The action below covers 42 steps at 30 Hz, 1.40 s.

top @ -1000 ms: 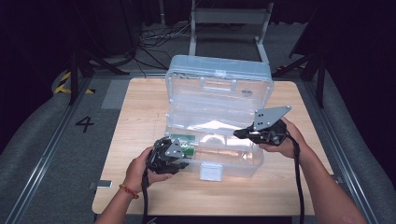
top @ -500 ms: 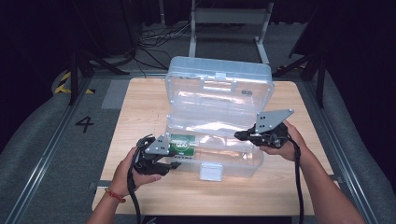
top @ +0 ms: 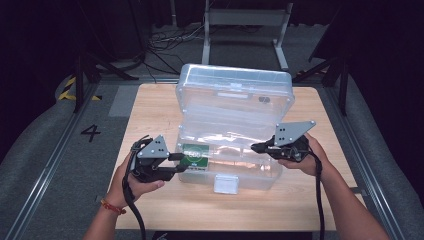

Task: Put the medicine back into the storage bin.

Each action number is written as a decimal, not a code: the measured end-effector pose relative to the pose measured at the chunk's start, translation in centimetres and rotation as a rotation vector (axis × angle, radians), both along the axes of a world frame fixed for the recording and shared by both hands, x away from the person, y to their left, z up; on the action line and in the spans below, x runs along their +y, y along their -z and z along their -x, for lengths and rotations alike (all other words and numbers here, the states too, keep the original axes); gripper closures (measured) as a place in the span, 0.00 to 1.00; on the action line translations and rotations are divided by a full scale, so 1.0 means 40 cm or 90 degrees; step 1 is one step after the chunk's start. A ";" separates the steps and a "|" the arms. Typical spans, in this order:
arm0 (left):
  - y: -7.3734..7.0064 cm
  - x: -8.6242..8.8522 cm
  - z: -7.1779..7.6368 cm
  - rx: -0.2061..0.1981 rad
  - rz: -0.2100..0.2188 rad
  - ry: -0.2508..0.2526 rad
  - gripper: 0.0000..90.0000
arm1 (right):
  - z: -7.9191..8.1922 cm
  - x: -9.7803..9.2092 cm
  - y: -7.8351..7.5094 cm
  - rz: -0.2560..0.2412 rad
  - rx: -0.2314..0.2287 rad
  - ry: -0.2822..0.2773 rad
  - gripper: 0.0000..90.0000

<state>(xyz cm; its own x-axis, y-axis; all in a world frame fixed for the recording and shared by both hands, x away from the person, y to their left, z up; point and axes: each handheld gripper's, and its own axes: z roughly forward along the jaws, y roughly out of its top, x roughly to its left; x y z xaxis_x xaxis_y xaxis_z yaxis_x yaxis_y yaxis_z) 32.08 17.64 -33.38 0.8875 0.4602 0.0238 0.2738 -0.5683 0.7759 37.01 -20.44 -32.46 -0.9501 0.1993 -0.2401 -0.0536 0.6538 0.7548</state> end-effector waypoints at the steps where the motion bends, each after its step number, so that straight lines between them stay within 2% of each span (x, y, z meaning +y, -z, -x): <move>1: -0.010 -0.001 -0.001 -0.008 0.005 -0.008 0.70 | 0.001 0.000 0.001 -0.001 0.001 0.000 1.00; 4: -0.033 0.000 -0.007 -0.022 0.008 -0.024 0.73 | 0.004 -0.001 0.003 -0.002 -0.002 0.002 1.00; 6: -0.047 -0.003 -0.013 -0.043 0.013 -0.039 0.78 | 0.006 -0.002 0.006 -0.006 -0.003 0.003 0.99; 8: -0.057 -0.004 -0.021 -0.053 0.021 -0.039 0.88 | 0.007 -0.004 0.007 -0.011 -0.005 0.004 0.99; 10: -0.063 -0.009 -0.027 -0.060 0.014 -0.044 0.94 | 0.008 -0.004 0.008 -0.012 -0.007 0.005 0.99; 11: -0.069 -0.011 -0.035 -0.069 0.009 -0.049 0.94 | 0.009 -0.004 0.008 -0.012 -0.007 0.006 0.99; 13: -0.074 -0.016 -0.045 -0.069 0.006 -0.055 0.99 | 0.011 -0.004 0.008 -0.012 -0.009 0.008 0.99; 20: -0.100 -0.028 -0.083 -0.085 -0.003 -0.080 1.00 | 0.015 -0.007 0.013 -0.019 -0.013 0.011 0.99; 24: -0.112 -0.027 -0.100 -0.087 0.024 -0.096 1.00 | 0.018 -0.007 0.015 -0.022 -0.015 0.012 0.99; 31: -0.116 -0.029 -0.113 -0.094 0.033 -0.118 1.00 | 0.024 -0.008 0.020 -0.023 -0.019 0.016 0.99; 35: -0.119 -0.027 -0.121 -0.089 0.049 -0.138 1.00 | 0.031 -0.008 0.024 -0.021 -0.023 0.016 0.99; 42: -0.121 -0.021 -0.131 -0.094 0.051 -0.162 1.00 | 0.041 -0.008 0.031 -0.020 -0.028 0.018 0.98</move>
<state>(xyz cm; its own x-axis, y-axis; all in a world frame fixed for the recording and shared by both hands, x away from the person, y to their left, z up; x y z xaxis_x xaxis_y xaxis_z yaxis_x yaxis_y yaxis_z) 37.32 16.82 -28.53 0.7331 0.6730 0.0982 0.2807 -0.4309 0.8576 35.39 -20.77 -33.69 -0.9325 0.2347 -0.2745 -0.0684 0.6316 0.7723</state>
